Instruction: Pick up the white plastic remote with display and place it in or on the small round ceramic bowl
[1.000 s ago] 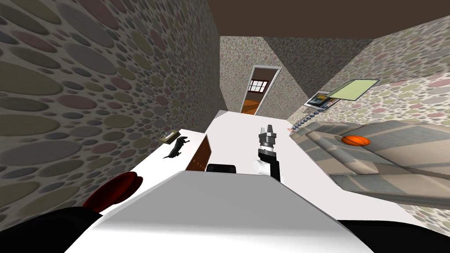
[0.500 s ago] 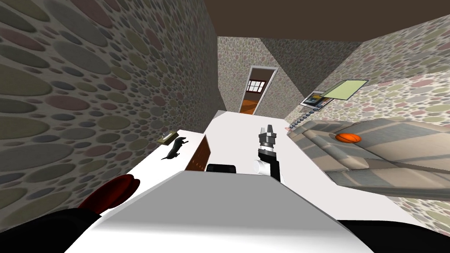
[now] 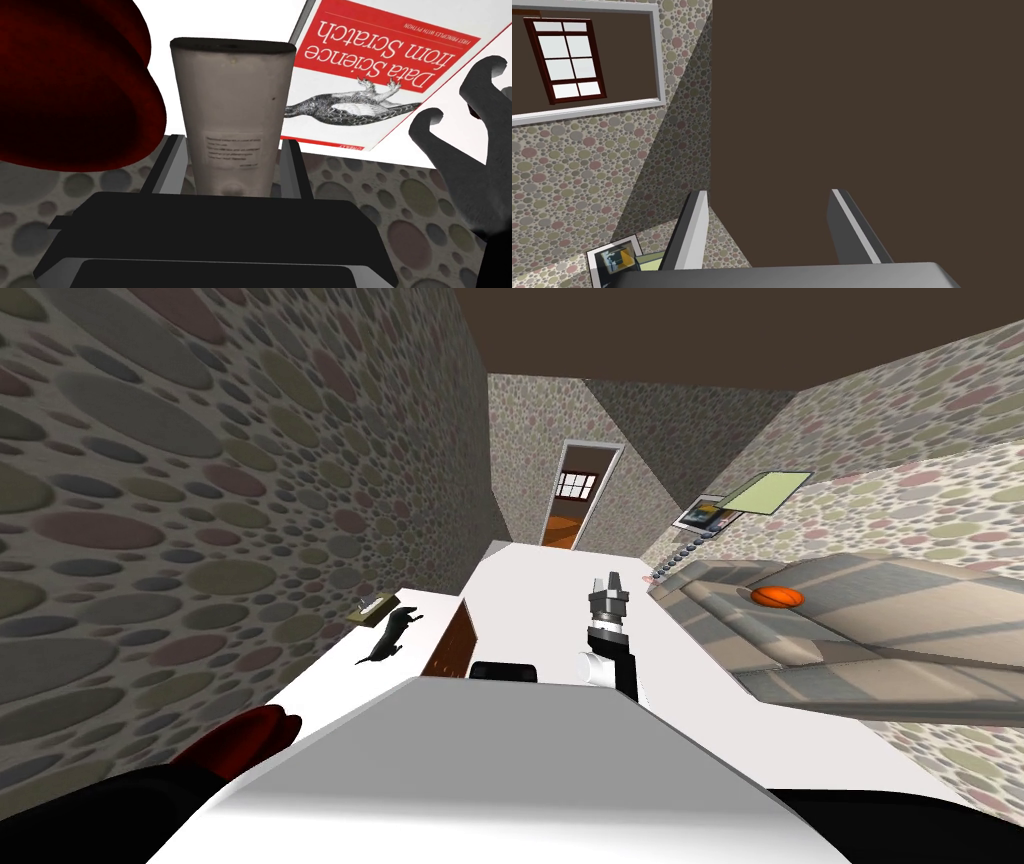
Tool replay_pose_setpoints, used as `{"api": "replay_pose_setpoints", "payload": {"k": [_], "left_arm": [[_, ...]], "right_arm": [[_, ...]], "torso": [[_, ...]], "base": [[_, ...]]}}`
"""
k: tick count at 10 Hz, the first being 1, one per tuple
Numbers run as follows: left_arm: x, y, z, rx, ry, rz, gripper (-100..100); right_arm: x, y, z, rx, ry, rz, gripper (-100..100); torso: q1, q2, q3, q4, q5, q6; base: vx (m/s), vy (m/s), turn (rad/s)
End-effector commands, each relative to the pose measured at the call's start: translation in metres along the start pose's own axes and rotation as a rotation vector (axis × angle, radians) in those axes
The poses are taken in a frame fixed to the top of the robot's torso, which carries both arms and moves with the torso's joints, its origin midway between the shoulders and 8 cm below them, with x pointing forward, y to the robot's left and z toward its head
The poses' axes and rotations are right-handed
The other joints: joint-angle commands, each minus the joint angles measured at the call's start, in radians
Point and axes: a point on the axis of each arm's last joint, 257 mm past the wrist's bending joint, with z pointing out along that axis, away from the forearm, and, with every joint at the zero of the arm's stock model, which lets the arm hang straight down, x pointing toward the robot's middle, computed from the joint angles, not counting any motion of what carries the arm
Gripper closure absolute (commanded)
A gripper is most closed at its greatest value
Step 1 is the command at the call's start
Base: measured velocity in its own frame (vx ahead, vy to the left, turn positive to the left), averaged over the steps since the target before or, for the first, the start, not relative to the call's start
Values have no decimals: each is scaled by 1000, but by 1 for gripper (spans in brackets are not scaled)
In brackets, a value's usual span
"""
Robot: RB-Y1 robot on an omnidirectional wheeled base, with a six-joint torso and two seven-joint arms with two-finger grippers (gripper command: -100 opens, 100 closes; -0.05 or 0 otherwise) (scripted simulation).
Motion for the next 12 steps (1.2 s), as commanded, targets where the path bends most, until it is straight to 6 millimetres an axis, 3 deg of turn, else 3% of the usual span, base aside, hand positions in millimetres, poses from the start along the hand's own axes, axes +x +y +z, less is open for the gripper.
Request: {"api": "replay_pose_setpoints", "payload": {"k": [1, 5, 12], "left_arm": [[-5, -1, -4, 7, 10, 3, 100], [-6, 3, -11, 18, 60, 0, 100], [15, 21, -18, 16, 180, -49, 100]], "right_arm": [[0, 0, 0, 0, 0, 0, 0], [0, 0, 0, 0, 0, 0, 0], [0, 0, 0, 0, 0, 0, 0]], "torso": [[0, 0, 0, 0, 0, 0], [1, -2, -1, 0, 1, 2], [1, 2, 1, 1, 0, 0]], "base": [[90, 29, -70], [92, 38, -77], [59, 46, -53]]}}
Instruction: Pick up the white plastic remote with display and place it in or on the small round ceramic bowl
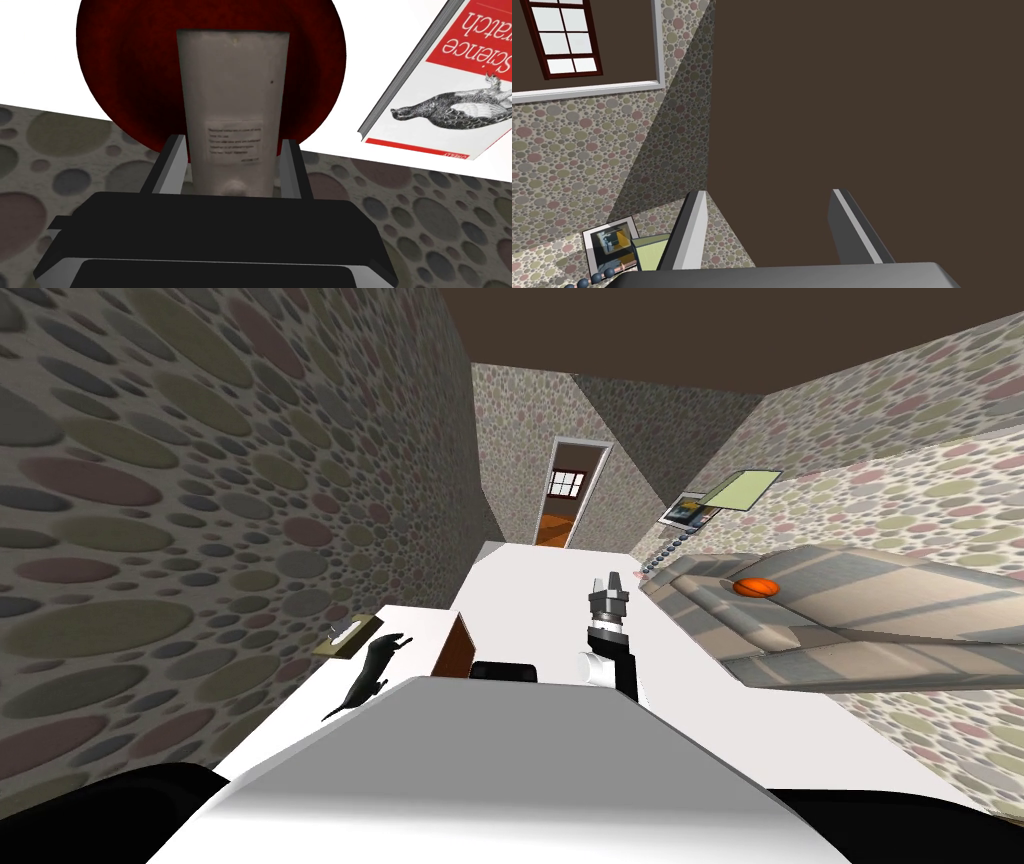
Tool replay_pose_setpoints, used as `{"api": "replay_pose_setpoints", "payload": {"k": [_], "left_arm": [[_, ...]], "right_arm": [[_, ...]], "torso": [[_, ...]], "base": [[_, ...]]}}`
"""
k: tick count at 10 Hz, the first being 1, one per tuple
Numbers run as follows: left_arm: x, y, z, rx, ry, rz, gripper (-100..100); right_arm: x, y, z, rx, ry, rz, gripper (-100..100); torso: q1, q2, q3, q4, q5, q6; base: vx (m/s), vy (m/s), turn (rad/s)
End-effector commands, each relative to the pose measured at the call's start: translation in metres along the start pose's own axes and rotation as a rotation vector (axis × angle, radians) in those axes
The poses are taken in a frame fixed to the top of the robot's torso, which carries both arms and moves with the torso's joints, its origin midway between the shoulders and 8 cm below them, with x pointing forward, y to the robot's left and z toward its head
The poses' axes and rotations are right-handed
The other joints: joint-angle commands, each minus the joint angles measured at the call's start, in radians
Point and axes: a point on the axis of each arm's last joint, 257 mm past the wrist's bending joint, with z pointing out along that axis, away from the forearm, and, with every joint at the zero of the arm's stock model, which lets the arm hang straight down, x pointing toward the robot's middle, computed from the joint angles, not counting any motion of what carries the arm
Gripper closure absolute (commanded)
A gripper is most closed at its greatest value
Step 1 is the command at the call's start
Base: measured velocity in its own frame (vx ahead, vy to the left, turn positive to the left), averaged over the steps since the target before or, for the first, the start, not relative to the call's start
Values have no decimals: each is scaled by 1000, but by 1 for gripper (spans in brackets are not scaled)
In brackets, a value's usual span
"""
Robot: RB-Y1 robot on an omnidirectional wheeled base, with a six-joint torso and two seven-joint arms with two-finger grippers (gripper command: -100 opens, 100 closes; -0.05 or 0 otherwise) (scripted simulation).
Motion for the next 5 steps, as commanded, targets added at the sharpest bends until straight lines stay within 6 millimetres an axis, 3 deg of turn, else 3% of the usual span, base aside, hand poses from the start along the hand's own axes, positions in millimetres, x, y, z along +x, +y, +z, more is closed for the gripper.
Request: {"api": "replay_pose_setpoints", "payload": {"k": [1, 3, 4, 5], "left_arm": [[7, 6, -2, -5, 30, -13, 100], [6, 5, -2, -6, 31, -12, 100], [7, 5, -2, -5, 34, -15, -100], [7, 5, -2, -4, 34, -15, -100]], "right_arm": [[0, 0, 0, 0, 0, 0, 0], [0, 0, 0, 0, 0, 0, 0], [0, 0, 0, 0, 0, 0, 0], [0, 0, 0, 0, 0, 0, 0]], "torso": [[0, 0, 0, 0, 0, 0], [-1, -1, -1, 0, 0, 0], [-2, 1, 0, 0, -1, 0], [-2, 2, 1, 0, -1, 0]], "base": [[55, 31, -38], [39, 24, -23], [0, 0, 0], [0, 0, 0]]}}
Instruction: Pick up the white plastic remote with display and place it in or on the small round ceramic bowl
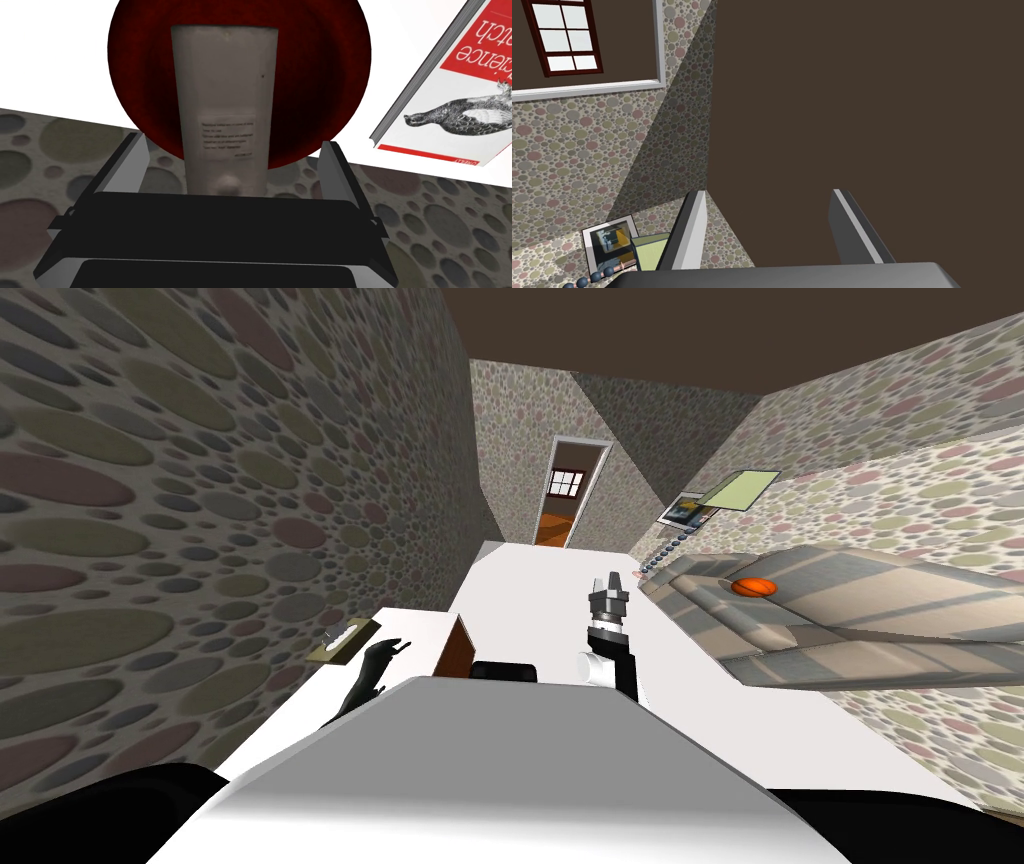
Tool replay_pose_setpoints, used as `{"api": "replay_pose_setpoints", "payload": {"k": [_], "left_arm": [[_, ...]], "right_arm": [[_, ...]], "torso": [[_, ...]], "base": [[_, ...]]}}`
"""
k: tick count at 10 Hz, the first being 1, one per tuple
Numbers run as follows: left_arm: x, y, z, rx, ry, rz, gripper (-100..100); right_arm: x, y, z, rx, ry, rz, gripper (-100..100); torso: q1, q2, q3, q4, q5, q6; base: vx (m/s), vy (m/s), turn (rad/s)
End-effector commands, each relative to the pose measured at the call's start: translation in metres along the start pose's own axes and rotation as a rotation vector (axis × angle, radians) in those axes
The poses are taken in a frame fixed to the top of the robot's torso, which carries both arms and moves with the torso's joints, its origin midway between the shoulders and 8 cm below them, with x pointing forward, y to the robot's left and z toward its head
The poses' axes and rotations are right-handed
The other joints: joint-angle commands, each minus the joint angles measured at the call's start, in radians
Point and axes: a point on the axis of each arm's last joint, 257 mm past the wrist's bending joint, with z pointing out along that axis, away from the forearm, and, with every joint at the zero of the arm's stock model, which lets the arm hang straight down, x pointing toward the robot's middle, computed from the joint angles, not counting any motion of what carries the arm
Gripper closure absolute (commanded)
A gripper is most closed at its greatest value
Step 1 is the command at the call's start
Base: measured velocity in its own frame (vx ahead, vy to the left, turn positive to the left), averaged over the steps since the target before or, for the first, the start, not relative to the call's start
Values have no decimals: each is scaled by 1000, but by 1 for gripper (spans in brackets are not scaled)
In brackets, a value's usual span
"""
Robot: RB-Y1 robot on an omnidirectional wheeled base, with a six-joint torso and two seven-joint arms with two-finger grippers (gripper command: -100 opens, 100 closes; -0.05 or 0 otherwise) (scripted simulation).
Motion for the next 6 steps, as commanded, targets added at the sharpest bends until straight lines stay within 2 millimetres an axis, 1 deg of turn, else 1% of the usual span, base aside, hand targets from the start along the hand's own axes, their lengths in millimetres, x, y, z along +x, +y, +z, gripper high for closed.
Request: {"api": "replay_pose_setpoints", "payload": {"k": [1, 3, 4, 5, 6], "left_arm": [[0, 0, 0, 0, 0, 0, -100], [0, 0, 0, 0, 0, 0, -100], [0, 0, 0, 0, 0, 0, 0], [-7, -11, -10, 0, 0, 1, -100], [-10, -17, -15, 0, 0, 2, -100]], "right_arm": [[0, 0, 0, 0, 0, 0, 0], [0, 0, 0, 0, 0, 0, 0], [0, 0, 0, 0, 0, 0, 0], [0, 0, 0, 0, 0, 0, 0], [0, 0, 0, 0, 0, 0, 0]], "torso": [[0, 0, 0, 0, 0, 0], [0, 0, 0, 0, 0, 0], [0, 0, 0, 0, 0, 0], [0, 0, 0, 0, 0, 0], [-2, 2, 1, 0, 0, 0]], "base": [[0, 0, 0], [0, 0, 0], [0, 0, 0], [-40, -25, 14], [-71, -36, 10]]}}
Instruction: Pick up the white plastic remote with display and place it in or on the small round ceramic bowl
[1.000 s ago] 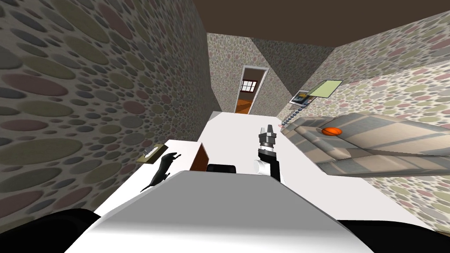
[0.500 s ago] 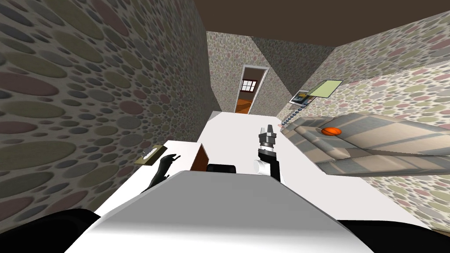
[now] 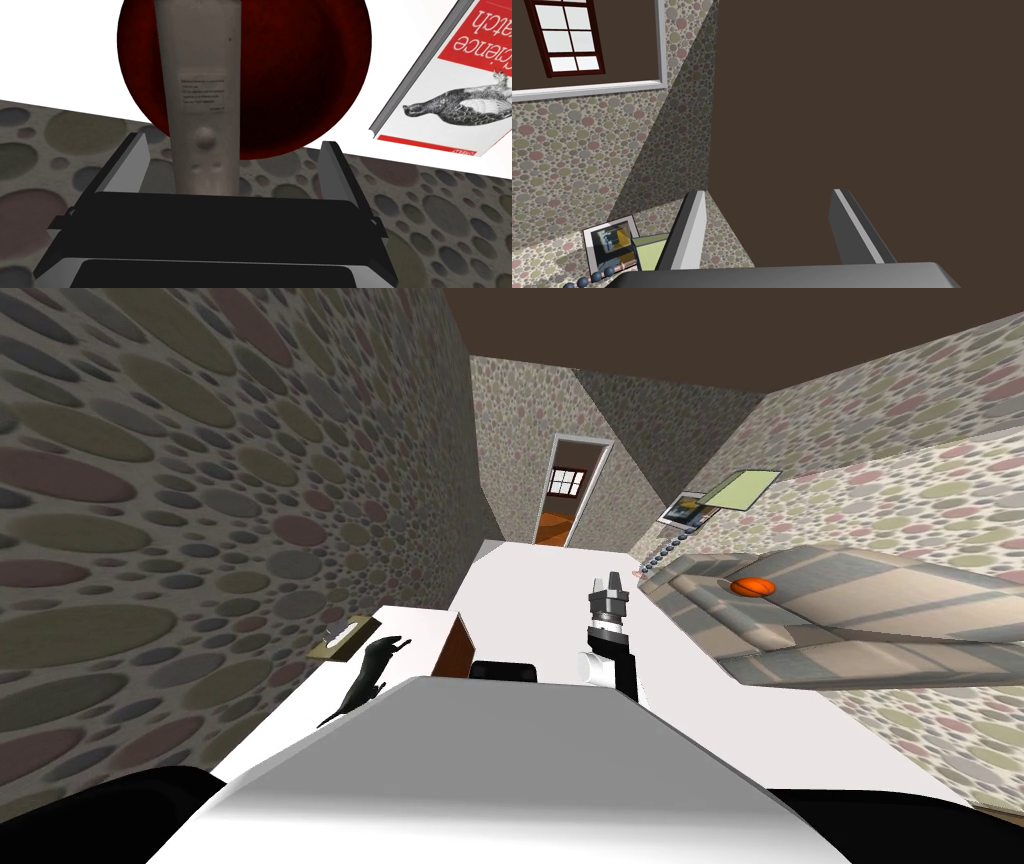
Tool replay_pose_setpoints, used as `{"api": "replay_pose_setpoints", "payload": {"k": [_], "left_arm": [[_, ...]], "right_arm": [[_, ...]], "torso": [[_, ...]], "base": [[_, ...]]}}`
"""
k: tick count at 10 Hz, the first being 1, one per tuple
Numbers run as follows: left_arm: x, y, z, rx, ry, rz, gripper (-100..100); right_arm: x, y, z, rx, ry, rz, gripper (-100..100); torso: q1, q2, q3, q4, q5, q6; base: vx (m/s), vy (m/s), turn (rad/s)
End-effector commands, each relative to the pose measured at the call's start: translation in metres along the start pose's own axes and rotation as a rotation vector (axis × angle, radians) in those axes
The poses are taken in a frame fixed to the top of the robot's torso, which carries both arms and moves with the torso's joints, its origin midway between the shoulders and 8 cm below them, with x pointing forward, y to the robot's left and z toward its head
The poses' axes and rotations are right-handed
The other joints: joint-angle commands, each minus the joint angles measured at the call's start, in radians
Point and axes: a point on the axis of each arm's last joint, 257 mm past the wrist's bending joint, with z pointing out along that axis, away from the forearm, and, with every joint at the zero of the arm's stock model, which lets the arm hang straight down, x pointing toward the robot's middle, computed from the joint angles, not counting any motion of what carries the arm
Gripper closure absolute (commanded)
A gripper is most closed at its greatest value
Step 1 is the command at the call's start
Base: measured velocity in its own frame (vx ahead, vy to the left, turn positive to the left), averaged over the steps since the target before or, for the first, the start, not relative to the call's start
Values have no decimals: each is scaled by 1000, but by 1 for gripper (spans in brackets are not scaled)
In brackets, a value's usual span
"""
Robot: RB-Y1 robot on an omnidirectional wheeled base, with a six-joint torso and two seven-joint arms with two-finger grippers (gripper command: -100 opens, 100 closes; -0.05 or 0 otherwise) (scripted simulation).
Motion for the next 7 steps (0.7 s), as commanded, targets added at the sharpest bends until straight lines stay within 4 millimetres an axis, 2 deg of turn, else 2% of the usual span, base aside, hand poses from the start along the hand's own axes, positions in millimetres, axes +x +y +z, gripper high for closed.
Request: {"api": "replay_pose_setpoints", "payload": {"k": [1, 7], "left_arm": [[-5, -9, -7, 1, 4, 0, -100], [-18, -46, -33, -1, 14, 8, -100]], "right_arm": [[0, 0, 0, 0, 0, 0, 0], [0, 0, 0, 0, 0, 0, 0]], "torso": [[0, 0, 0, 0, 0, 0], [1, -1, 0, 0, 0, 0]], "base": [[-61, -19, 8], [-48, -24, 9]]}}
